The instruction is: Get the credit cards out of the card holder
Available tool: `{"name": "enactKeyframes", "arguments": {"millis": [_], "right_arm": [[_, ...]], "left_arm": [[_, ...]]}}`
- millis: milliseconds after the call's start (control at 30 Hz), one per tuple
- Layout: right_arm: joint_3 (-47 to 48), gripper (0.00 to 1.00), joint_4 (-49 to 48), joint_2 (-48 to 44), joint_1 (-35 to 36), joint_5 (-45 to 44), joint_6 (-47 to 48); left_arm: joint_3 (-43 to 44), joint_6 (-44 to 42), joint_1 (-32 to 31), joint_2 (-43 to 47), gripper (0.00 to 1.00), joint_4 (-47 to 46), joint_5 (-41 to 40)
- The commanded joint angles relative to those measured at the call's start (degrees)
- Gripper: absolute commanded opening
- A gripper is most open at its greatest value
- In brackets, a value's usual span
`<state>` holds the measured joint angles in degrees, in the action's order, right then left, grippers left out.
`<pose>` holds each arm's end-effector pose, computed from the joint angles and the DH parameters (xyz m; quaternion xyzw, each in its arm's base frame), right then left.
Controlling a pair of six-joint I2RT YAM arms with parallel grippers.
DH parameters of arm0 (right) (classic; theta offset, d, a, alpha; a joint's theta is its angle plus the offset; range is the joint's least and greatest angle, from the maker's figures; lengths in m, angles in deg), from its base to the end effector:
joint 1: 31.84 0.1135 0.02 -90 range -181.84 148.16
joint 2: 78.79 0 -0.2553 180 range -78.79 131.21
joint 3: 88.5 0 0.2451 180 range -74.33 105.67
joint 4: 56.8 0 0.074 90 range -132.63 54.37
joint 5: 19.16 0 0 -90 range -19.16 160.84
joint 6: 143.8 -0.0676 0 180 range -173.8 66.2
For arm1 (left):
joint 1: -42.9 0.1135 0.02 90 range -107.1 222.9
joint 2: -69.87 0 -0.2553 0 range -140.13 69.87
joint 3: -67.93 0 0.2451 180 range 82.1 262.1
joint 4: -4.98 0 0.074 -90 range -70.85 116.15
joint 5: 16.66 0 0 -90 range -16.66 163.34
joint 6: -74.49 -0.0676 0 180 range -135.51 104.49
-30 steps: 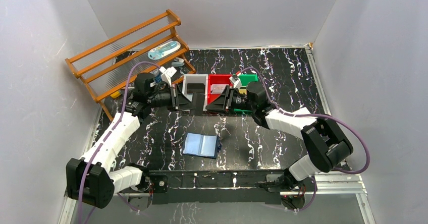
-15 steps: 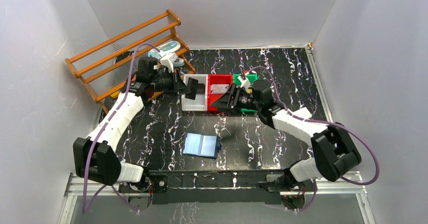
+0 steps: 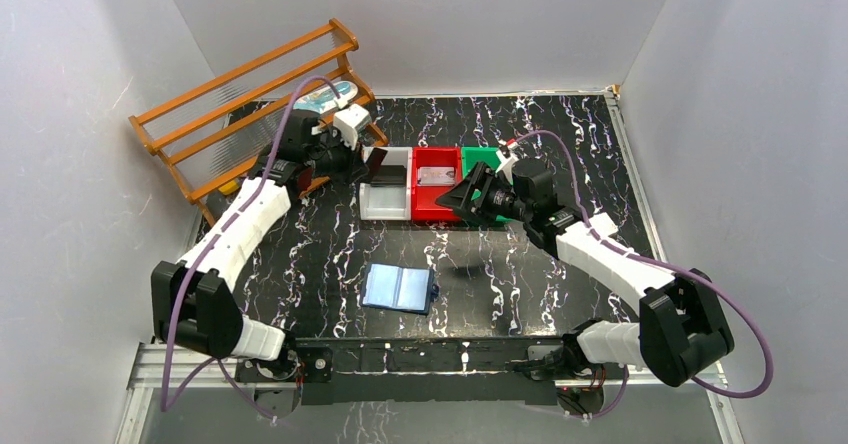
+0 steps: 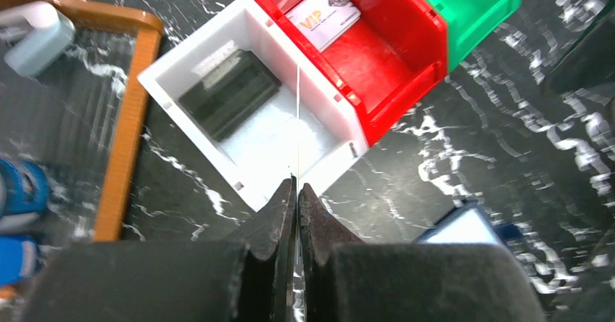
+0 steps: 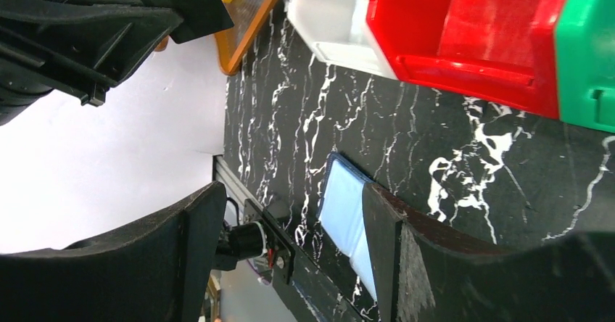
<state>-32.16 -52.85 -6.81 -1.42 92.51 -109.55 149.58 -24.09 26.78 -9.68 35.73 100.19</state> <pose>0.2512 0.1764 0.2443 0.0702 0.8068 0.4990 0.3086 0.3148 -0.1228 0.3091 0.2946 0.7919 -0.2319 0.4820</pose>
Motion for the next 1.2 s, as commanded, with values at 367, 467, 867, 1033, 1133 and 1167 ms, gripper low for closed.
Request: {"name": "enactKeyframes", "arguments": {"millis": [367, 467, 867, 1033, 1133, 1167], "right_arm": [[1.14, 0.78, 4.04, -2.29, -1.95, -3.14, 1.78], [0.83, 0.78, 4.79, -3.0, -2.19, -3.62, 1.85], [1.39, 0.78, 5.49, -1.79, -2.78, -2.99, 1.51], [0.95, 0.78, 5.6, -1.88, -2.84, -2.96, 1.35], [0.81, 0.78, 5.56, -1.81, -2.97, -2.95, 1.37], [0.81, 0.78, 5.56, -1.76, -2.99, -2.81, 1.36]], "left_arm": [[4.48, -38.51, -5.84, -12.78, 0.0, -7.37, -10.69], [3.62, -42.76, -6.1, -14.34, 0.0, -10.98, -12.72], [3.73, -48.44, -8.41, -21.04, 0.0, -16.3, -17.64], [3.55, -48.55, -8.75, -22.62, 0.0, -16.57, -18.31], [4.48, -48.41, -8.99, -24.32, 0.0, -16.7, -19.89], [4.63, -48.44, -9.07, -24.9, 0.0, -16.81, -20.29]]}}
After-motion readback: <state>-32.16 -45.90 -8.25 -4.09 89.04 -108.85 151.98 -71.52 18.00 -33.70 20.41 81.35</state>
